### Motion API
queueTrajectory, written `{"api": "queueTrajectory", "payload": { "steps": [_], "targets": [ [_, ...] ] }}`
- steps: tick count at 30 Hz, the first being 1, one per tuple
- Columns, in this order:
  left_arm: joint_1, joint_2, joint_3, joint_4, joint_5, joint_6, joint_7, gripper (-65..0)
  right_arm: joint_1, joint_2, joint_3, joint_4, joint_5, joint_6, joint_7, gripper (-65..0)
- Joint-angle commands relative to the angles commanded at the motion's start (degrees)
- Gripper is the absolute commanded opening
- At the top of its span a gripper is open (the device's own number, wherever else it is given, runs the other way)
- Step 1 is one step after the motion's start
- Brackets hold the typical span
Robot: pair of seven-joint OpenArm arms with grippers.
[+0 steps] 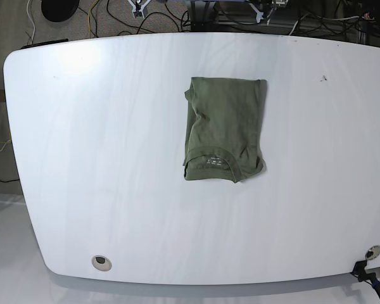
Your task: Fold the T-shirt properly
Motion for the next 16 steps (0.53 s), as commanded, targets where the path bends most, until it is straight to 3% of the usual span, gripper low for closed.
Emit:
{"api": "queueTrajectory", "payload": {
  "steps": [4, 7, 16],
  "targets": [
    [-0.3, 0.1, 0.0, 0.0, 0.0, 0.4, 0.1, -65.0, 1.4, -0.4, 0.1, -0.4, -4.5, -3.08, -2.5, -65.0],
    [-0.3, 0.2, 0.0, 0.0, -0.1, 2.9, 0.1, -65.0, 1.6, -1.0, 0.1, -0.4, -4.7, -3.43, -3.1, -65.0],
    [-0.3, 0.2, -0.2, 0.2, -0.4, 3.1, 0.0, -65.0, 2.8, -1.1, 0.1, -0.4, -4.7, -3.43, -2.8, -65.0]
  ]
}}
